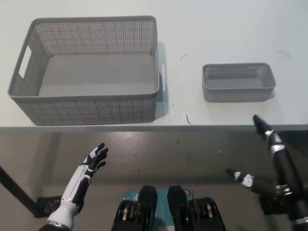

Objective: Use the right hand to pick up a small rectangular container and put it into a bigger container on the left side

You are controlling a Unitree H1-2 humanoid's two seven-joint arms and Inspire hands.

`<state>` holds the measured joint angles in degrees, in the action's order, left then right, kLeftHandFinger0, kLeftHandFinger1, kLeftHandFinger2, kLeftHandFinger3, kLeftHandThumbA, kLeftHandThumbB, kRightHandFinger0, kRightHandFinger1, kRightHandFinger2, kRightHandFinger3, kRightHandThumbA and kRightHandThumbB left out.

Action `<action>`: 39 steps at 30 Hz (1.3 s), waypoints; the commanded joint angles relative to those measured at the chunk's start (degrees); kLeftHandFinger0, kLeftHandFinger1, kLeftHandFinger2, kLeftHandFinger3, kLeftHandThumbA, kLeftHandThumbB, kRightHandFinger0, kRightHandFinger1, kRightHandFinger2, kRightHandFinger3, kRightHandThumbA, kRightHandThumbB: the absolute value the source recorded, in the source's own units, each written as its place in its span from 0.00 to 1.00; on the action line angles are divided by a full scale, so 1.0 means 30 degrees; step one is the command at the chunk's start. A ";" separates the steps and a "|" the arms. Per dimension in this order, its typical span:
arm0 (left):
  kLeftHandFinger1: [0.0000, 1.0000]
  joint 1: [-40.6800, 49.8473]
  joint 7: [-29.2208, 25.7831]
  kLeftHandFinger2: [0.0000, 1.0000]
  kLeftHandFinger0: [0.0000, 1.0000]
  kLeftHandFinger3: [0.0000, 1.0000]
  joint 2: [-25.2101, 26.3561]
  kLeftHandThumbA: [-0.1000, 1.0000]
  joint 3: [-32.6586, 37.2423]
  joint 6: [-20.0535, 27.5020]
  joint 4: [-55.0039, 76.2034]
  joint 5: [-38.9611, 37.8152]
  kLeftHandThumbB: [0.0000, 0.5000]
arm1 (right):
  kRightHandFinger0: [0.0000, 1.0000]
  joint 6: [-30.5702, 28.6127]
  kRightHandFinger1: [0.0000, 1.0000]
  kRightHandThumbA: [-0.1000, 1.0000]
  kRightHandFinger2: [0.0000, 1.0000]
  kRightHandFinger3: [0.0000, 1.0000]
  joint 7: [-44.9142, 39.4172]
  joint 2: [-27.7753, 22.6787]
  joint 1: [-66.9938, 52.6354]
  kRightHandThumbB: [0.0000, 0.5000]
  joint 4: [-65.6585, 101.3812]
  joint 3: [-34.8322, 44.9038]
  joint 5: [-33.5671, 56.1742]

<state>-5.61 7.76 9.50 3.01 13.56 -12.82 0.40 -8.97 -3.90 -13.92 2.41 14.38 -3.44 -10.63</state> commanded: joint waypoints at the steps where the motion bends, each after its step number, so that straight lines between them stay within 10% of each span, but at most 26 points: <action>1: 1.00 -0.0077 0.1216 1.00 1.00 1.00 0.0732 1.00 0.0475 -0.0674 0.1476 -0.0164 0.44 | 1.00 0.5756 1.00 1.00 1.00 1.00 -0.4215 -0.4065 0.3523 0.71 0.6803 0.1108 -0.5748; 12: 1.00 -0.0025 0.1203 1.00 1.00 1.00 0.0853 1.00 0.0627 0.0085 0.0931 0.0378 0.48 | 1.00 1.0945 1.00 1.00 1.00 1.00 -0.9753 -0.8094 1.3785 0.89 0.2604 -0.2275 -0.6796; 39: 1.00 0.0785 0.0795 1.00 1.00 1.00 0.0813 1.00 0.1275 0.0955 0.0284 0.1292 0.52 | 1.00 1.1552 1.00 1.00 1.00 1.00 -1.0718 -0.2609 2.3061 0.99 -1.7584 -0.8281 -0.7550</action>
<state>-2.99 9.48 11.21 6.49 14.17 -13.40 3.72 24.49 -33.44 -22.59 65.32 -33.54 -28.19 -33.44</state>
